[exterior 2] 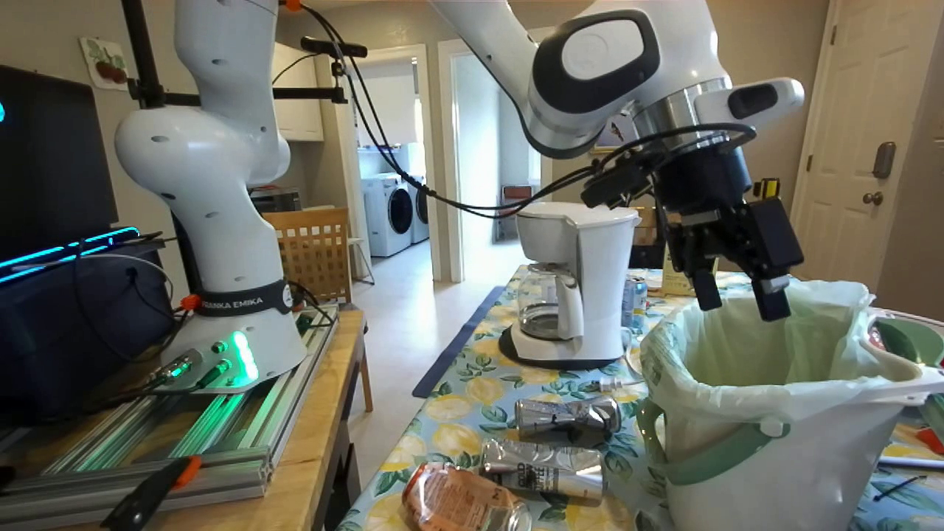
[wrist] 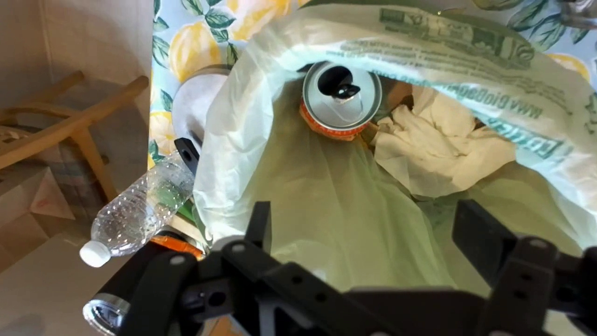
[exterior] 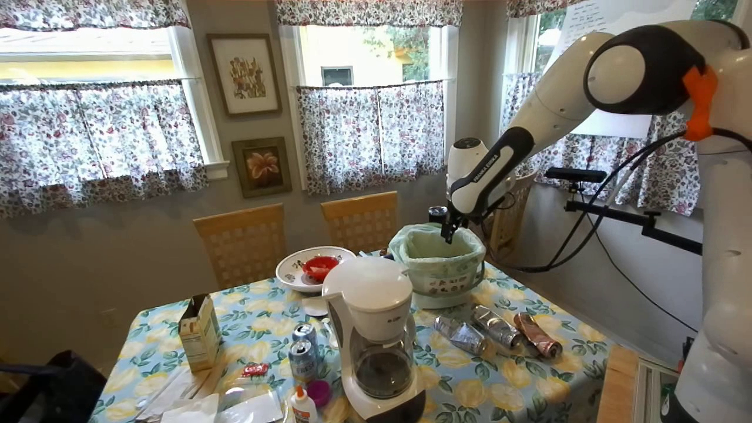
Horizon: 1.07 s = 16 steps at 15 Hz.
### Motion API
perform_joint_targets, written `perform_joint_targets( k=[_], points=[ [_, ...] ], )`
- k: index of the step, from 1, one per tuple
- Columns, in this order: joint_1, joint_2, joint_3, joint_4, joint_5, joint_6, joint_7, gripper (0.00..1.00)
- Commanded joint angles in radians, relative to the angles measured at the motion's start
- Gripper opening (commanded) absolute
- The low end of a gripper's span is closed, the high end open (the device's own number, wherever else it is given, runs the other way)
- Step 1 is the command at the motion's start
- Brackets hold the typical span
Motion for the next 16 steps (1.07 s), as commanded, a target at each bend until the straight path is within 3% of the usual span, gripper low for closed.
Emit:
perform_joint_targets(
  k=[1, 16],
  points=[
    [0.001, 0.102, 0.012, 0.112, 0.07, -0.073, -0.032, 1.0],
    [0.021, 0.233, -0.007, 0.257, 0.037, -0.293, -0.002, 1.0]
  ],
)
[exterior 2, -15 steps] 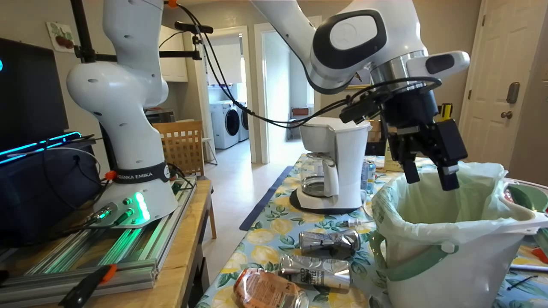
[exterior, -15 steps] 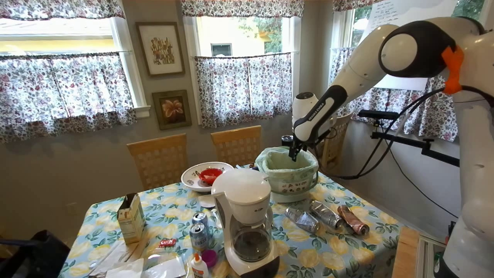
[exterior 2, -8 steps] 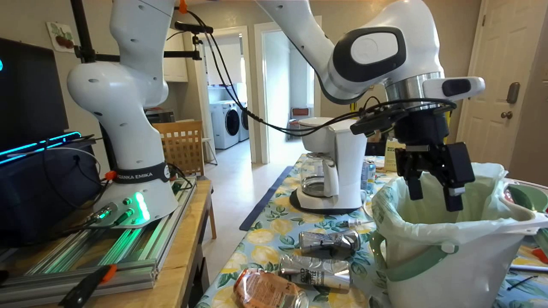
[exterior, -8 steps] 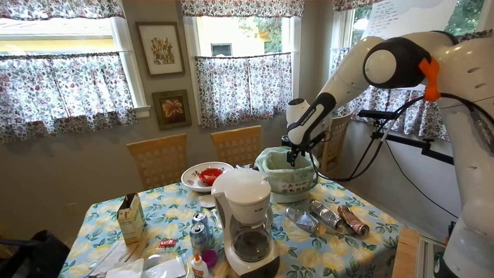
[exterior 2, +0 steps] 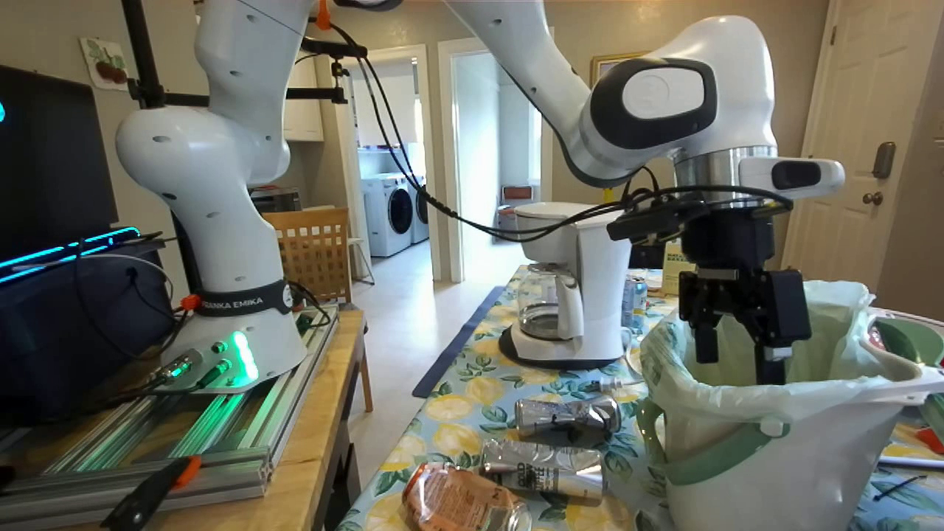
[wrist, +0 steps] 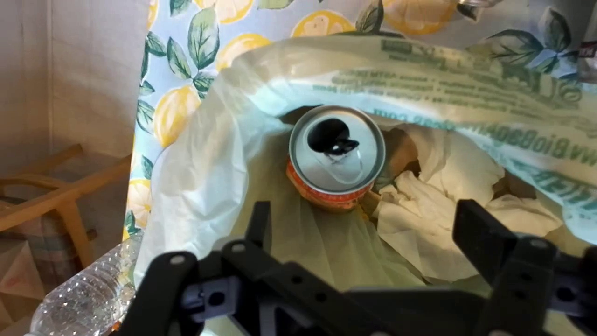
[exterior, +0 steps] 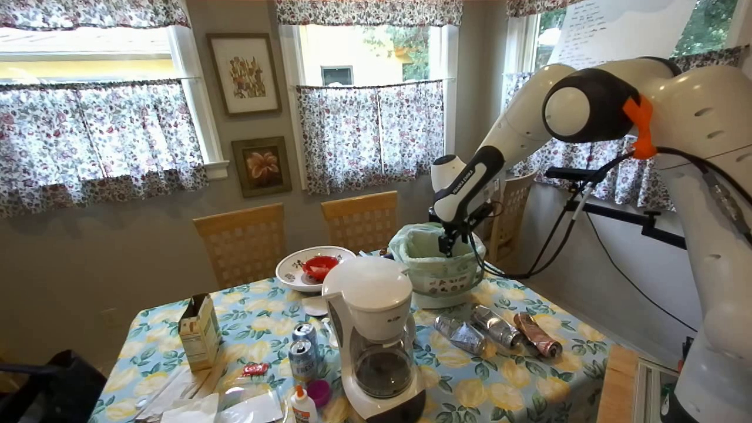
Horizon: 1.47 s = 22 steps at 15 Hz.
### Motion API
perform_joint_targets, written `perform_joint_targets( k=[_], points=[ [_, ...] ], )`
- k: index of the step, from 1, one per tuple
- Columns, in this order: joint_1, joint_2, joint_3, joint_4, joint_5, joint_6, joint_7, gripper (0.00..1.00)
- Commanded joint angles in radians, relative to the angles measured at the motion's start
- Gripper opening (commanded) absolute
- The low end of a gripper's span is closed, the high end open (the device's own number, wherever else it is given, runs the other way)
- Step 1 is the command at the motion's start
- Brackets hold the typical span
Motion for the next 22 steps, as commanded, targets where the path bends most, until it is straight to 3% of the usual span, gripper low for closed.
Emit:
perform_joint_targets(
  k=[1, 6, 22],
  points=[
    [0.011, 0.042, -0.011, 0.056, 0.005, -0.073, -0.001, 1.0],
    [0.011, 0.07, -0.015, 0.088, -0.003, -0.121, 0.003, 1.0],
    [0.006, 0.15, -0.013, 0.141, -0.007, -0.115, -0.022, 1.0]
  ],
)
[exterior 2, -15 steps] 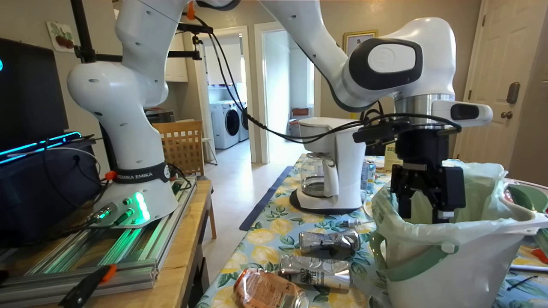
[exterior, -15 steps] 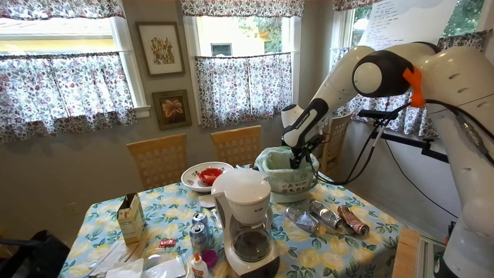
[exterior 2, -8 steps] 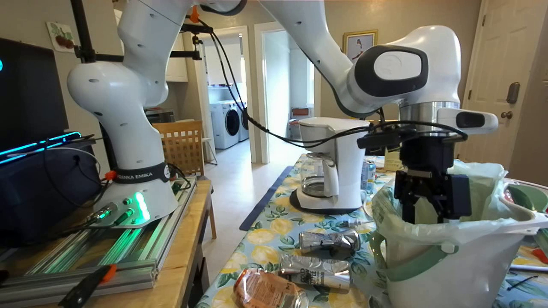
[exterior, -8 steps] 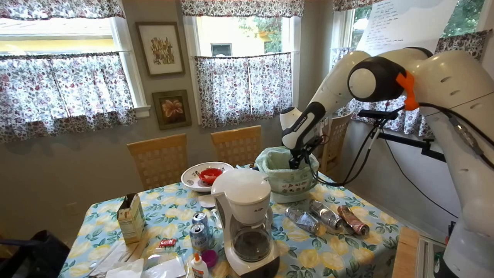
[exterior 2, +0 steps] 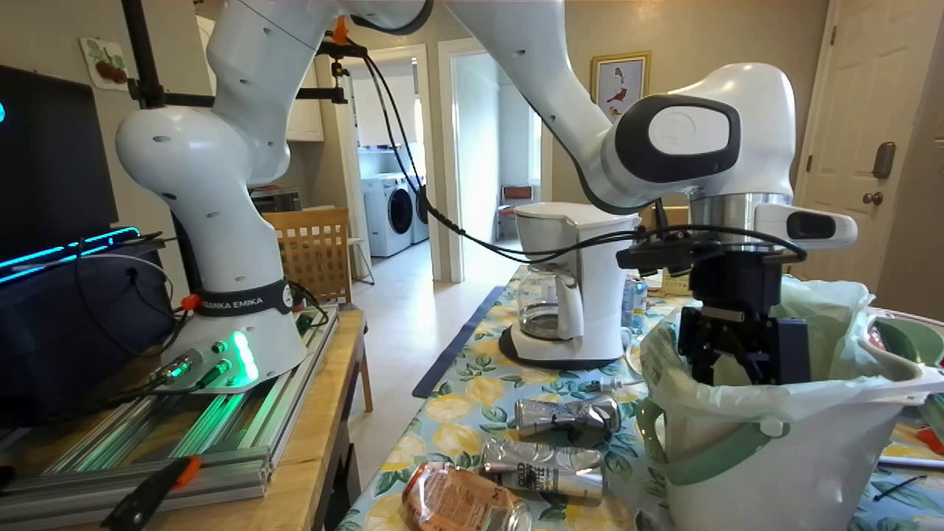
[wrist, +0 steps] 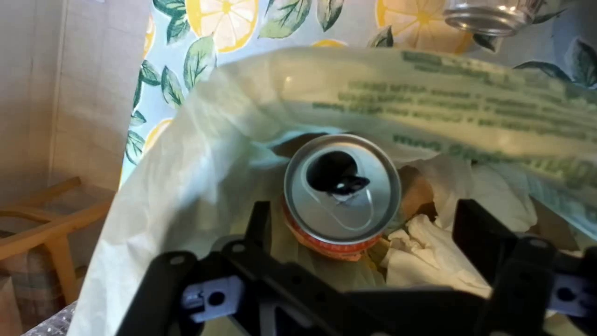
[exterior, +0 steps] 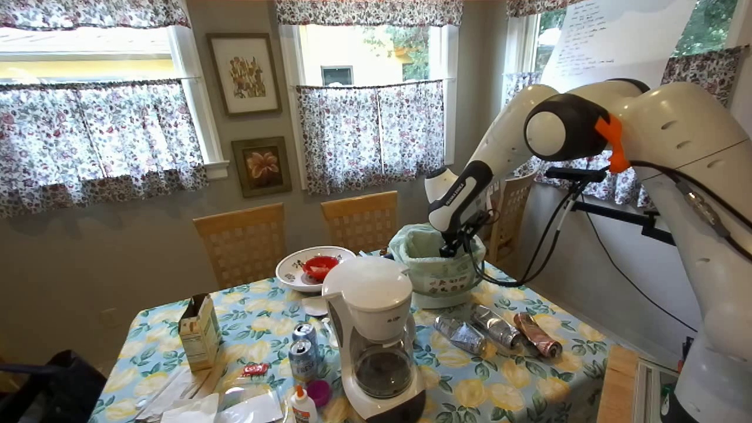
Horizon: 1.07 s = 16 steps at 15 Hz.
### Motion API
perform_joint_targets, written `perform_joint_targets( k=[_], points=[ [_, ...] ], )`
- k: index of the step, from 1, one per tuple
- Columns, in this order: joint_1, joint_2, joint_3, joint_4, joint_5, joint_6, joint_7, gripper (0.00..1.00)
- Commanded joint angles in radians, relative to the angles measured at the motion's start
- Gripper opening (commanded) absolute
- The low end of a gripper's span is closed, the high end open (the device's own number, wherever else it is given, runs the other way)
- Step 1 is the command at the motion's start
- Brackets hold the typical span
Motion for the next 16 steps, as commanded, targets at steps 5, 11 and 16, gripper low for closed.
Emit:
perform_joint_targets(
  k=[5, 11, 16],
  points=[
    [0.005, 0.038, -0.007, 0.03, -0.006, -0.02, -0.026, 1.0],
    [0.005, 0.044, -0.008, 0.024, -0.009, -0.016, -0.035, 1.0],
    [0.008, 0.047, -0.01, 0.021, -0.011, -0.013, -0.033, 0.59]
  ],
)
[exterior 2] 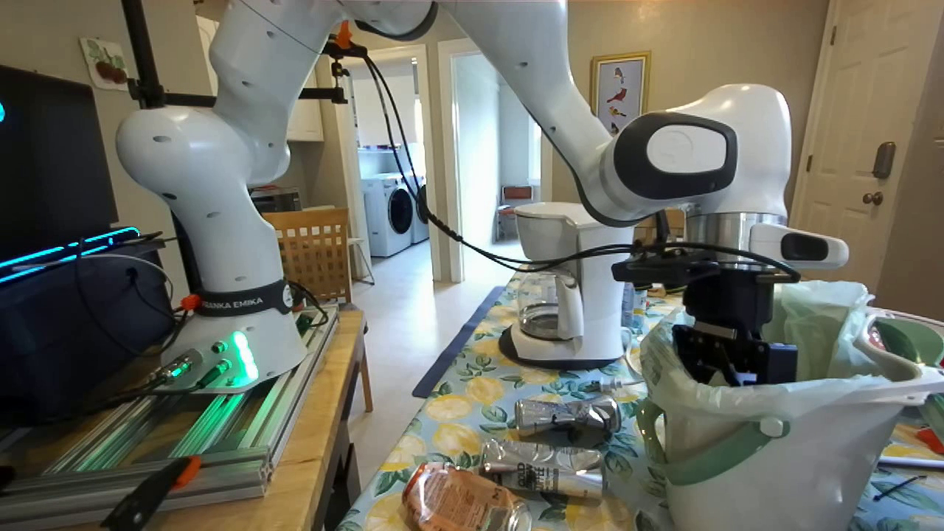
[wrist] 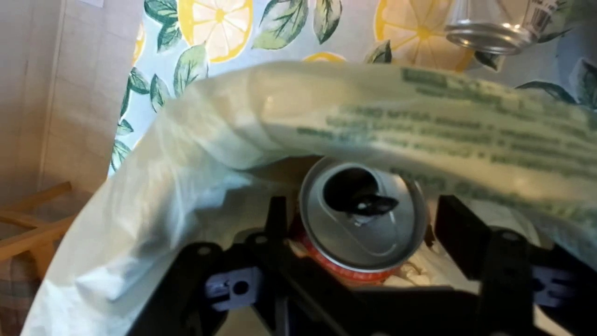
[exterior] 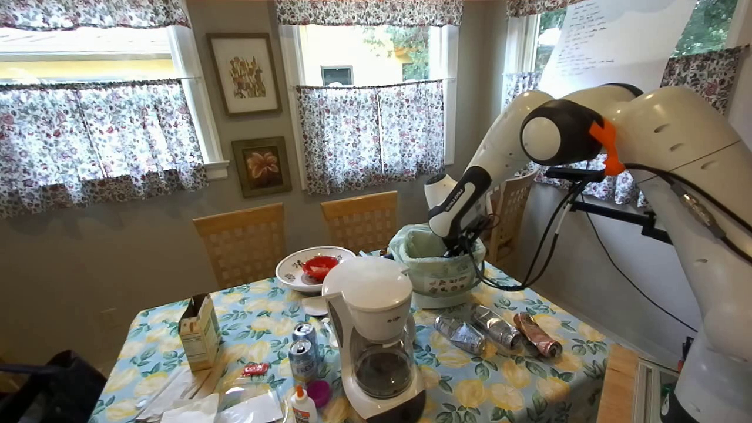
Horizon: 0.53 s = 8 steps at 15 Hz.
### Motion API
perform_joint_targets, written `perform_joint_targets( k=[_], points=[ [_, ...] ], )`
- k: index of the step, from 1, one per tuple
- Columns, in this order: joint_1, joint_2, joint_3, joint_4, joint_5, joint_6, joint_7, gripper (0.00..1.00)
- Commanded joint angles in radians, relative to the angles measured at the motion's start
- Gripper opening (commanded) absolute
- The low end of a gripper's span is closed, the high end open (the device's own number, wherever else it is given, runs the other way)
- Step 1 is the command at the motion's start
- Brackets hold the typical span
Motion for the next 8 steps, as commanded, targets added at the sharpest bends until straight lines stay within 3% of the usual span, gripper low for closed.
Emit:
perform_joint_targets(
  k=[1, 3, 8],
  points=[
    [0.007, 0.018, -0.009, 0.019, -0.011, -0.013, -0.012, 0.52],
    [0.01, 0.012, -0.012, 0.016, -0.014, -0.016, -0.009, 0.4],
    [0.018, -0.01, -0.018, 0.004, -0.02, -0.013, -0.002, 0.37]
  ],
)
